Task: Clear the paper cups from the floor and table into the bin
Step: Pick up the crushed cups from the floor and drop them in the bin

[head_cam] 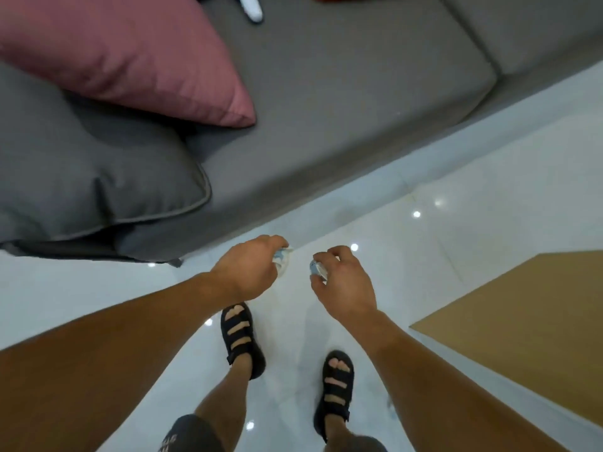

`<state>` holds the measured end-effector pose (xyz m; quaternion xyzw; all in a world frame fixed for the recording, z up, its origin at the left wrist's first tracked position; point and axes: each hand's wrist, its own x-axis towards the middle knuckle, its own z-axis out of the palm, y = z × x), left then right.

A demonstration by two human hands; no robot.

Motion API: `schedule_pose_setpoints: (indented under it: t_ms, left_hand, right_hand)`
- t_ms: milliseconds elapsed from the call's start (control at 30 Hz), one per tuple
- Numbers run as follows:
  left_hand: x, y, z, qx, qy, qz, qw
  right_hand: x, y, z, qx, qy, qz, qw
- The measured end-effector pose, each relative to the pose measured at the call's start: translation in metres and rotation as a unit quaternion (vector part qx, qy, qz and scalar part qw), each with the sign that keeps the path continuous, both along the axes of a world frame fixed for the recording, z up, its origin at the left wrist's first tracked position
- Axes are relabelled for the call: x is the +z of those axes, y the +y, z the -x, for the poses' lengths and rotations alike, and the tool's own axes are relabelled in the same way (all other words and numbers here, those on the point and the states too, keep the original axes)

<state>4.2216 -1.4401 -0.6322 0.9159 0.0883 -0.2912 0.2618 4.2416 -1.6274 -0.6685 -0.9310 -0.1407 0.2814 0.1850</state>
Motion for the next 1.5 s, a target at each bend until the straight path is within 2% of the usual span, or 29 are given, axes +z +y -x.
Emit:
schedule_pose_setpoints:
  t_ms: [333,600,800,1133,1500]
  left_hand:
    - [0.189,0.012,0.147,0.202,-0.015,-0.017,0.979]
    - [0.269,0.071,0.278,0.337,-0.053,-0.031,0.940]
    - [0.292,0.160,0.379,0.419,-0.077,-0.032,0.904]
    - [0.340,0.321,0.530,0.530,-0.102,-0.084,0.838]
    - [0.350,0.481,0.581,0.593,-0.111,-0.117,0.788]
  right_hand:
    - [0.206,0.016,0.045,0.183,-0.028,-0.014,0.983]
    - [0.293,0.117,0.119,0.354,-0.063,-0.011,0.933]
    - [0.329,0.246,0.195,0.447,-0.096,-0.018,0.889]
    - [0.366,0.448,0.325,0.530,-0.112,-0.068,0.838]
    - [0.369,0.646,0.391,0.609,-0.092,-0.105,0.781]
